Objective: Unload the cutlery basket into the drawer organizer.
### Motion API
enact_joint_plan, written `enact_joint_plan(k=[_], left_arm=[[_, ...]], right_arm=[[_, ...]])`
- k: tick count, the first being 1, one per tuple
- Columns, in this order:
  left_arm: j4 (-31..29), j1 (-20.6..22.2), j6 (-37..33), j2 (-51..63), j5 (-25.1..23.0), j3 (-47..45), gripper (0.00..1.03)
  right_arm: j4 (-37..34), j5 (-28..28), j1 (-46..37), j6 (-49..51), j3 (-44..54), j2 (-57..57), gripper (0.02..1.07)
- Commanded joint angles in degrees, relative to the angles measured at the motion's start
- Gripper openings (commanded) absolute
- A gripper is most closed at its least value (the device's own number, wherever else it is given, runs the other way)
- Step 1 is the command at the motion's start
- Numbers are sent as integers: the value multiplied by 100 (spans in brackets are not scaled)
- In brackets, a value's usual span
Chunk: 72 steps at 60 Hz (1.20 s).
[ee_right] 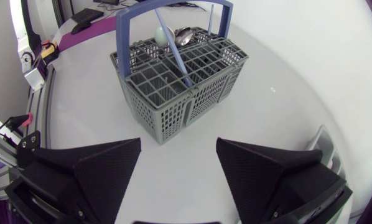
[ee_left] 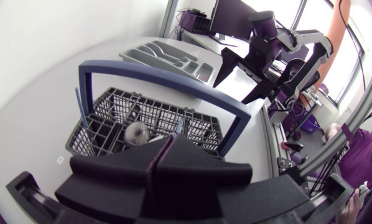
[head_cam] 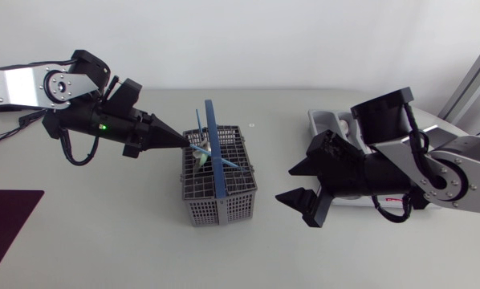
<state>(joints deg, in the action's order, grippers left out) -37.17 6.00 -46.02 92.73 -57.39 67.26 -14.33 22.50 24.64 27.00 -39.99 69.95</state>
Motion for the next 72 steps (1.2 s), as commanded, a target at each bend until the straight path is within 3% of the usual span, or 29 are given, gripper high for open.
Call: enact_joint_plan(k=[1,42,72], left_arm=[[-54,-55,155,-238,-124,-108,10],[-291,-477,-39,-721,-62,-143,10],[-1530,-1189,-1120,-1011,52,94,11]], right_arm=[[62,17,23,-29,184,-61,89],[62,-18,208,-160,228,-184,89],[18,-70,339,-239,255,-307,89]])
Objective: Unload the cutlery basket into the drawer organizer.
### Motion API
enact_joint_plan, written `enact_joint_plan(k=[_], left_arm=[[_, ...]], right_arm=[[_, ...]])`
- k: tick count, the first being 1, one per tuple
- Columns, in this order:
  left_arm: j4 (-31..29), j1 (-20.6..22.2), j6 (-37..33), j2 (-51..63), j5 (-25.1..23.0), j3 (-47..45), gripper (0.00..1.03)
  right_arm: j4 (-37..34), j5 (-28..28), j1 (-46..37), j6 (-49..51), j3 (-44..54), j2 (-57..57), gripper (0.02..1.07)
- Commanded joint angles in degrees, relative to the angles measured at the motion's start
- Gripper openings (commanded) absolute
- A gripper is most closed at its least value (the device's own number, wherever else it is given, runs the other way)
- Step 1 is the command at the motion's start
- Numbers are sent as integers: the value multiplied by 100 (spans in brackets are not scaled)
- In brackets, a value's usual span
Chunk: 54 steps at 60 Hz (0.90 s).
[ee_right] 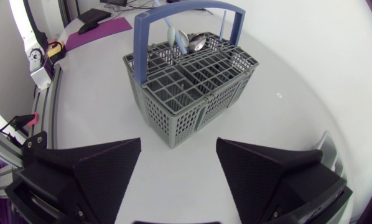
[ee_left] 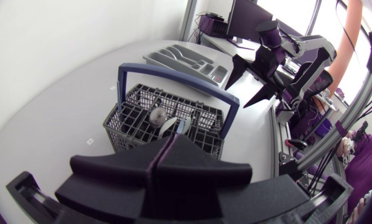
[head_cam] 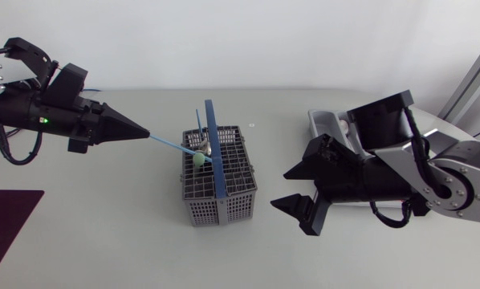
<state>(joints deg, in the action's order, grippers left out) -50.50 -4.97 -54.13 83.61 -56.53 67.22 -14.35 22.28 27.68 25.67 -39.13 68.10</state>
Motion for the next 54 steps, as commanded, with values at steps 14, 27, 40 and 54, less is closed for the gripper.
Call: enact_joint_plan(k=[14,27,40,54], left_arm=[[-900,-513,-748,-416,-130,397,11],[-1357,-733,-986,-926,-323,538,11],[-1665,-918,-1056,-1611,-306,731,11],[-1955,-39,-1056,-2183,-51,538,11]], right_arm=[[-86,-119,115,-150,152,-323,89],[-147,-189,246,-220,117,-394,89],[-323,-330,387,-229,55,-789,92],[-859,-374,589,-89,-499,-1325,92]])
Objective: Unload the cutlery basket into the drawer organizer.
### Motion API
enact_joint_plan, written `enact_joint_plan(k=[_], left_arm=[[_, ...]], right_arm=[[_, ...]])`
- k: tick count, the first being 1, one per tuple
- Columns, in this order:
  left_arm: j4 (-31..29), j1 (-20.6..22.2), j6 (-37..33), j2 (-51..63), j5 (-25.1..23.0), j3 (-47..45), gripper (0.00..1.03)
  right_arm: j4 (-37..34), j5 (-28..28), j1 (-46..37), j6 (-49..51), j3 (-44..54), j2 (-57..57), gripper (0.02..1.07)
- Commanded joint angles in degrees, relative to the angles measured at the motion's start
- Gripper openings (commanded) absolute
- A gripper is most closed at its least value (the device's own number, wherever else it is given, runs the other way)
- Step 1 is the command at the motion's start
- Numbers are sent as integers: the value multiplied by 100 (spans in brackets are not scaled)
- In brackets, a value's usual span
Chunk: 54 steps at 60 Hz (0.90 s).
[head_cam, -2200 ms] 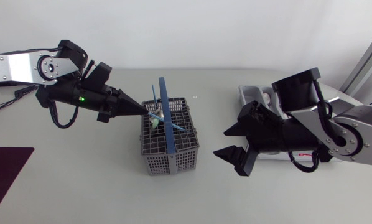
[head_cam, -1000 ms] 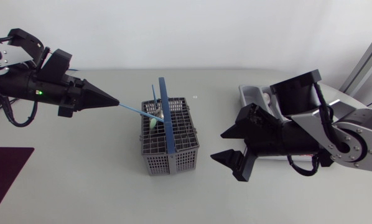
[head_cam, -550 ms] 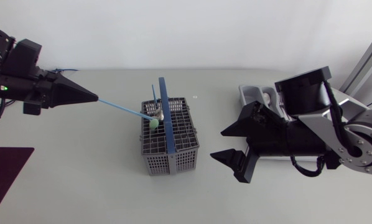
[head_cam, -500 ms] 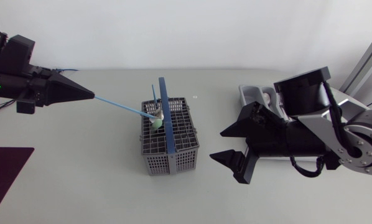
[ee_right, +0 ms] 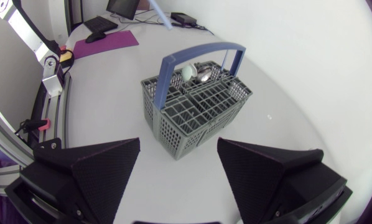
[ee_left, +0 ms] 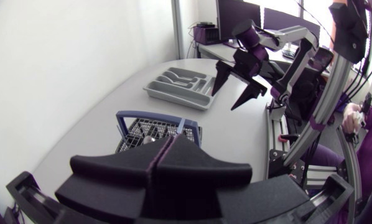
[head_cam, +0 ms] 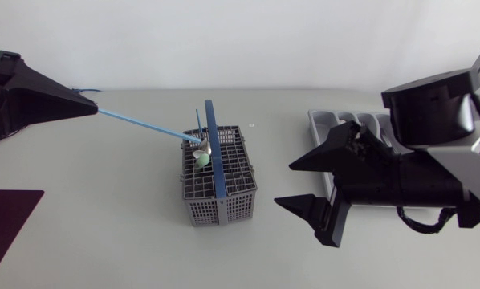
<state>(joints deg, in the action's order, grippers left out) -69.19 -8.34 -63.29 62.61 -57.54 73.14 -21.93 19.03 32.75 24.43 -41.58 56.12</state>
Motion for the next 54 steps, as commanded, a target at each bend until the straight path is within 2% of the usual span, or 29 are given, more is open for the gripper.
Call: enact_joint_plan(k=[1,7,13,26,37,48,54], left_arm=[[-77,342,-131,-82,67,-63,11],[99,966,18,76,287,-143,11],[846,1669,633,287,630,-318,11],[1390,2680,1011,1104,955,-143,11],[1549,3268,1152,1684,1113,165,11],[1610,3497,1222,2054,1245,429,11],[1610,3497,1222,2115,1245,499,11]], right_arm=[[-127,-48,91,45,-280,-145,92],[-188,-48,205,80,-359,-224,92],[-241,-48,346,89,-447,-233,92],[-224,-31,574,89,-597,13,92],[14,40,653,212,-623,453,92],[110,128,715,238,-772,901,91],[216,128,715,221,-808,1103,78]])
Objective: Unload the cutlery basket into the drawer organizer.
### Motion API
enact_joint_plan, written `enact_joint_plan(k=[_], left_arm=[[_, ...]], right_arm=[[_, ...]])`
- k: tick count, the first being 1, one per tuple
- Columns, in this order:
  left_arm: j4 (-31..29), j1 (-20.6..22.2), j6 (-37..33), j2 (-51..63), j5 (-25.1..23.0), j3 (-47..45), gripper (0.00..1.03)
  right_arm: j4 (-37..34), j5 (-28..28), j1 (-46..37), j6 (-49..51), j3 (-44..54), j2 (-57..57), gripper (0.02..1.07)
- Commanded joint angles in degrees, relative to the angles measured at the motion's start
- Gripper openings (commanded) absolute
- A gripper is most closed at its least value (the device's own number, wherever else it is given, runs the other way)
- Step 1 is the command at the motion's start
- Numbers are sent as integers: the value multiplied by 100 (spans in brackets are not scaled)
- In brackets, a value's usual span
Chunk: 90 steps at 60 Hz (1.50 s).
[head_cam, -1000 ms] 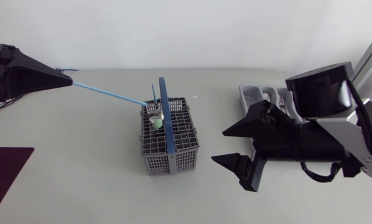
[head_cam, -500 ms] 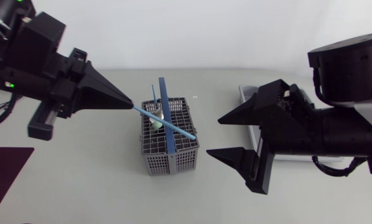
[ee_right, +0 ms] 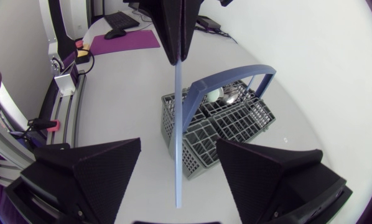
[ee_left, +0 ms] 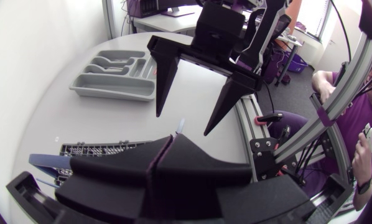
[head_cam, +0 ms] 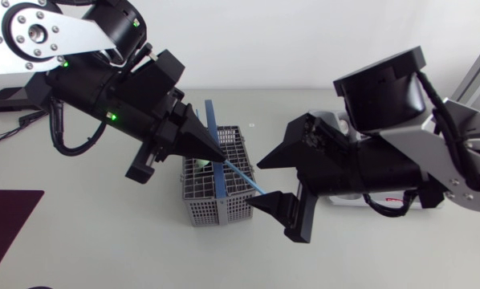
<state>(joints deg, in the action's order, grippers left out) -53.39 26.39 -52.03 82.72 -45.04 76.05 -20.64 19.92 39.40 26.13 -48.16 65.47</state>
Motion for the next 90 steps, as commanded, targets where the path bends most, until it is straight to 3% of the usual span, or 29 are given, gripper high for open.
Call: enact_joint_plan(k=[1,7,20,38,48,49,54,57,60,63,70,79,90], left_arm=[[30,33,97,113,4,208,11],[91,6,88,166,21,191,11],[118,-55,44,254,21,191,11],[171,-134,105,271,30,314,12],[557,-249,642,315,21,498,19],[575,-249,694,315,12,516,30],[786,-275,976,289,-49,525,58],[883,-275,1063,254,-58,525,68],[1155,-345,1336,183,-93,525,86],[1401,-416,1600,131,-128,534,92],[1999,-776,2241,-1,-146,498,94],[2508,-1382,2566,-28,-137,393,96],[3713,-2200,3226,245,39,-20,97]], right_arm=[[96,38,51,59,-150,194,76],[113,152,-55,59,-194,273,51],[113,231,-152,59,-185,422,11],[-10,223,-143,24,-123,458,8],[-159,214,-134,-38,-141,405,8],[-177,214,-134,-47,-141,405,8],[-247,214,-143,-64,-106,343,8],[-291,214,-160,-64,-71,282,8],[-335,205,-187,-91,-44,220,8],[-440,196,-257,-99,-9,115,8],[-625,196,-635,-134,35,-184,8],[-643,284,-1611,-284,88,-492,8],[8,319,-3078,-882,184,-122,8]])
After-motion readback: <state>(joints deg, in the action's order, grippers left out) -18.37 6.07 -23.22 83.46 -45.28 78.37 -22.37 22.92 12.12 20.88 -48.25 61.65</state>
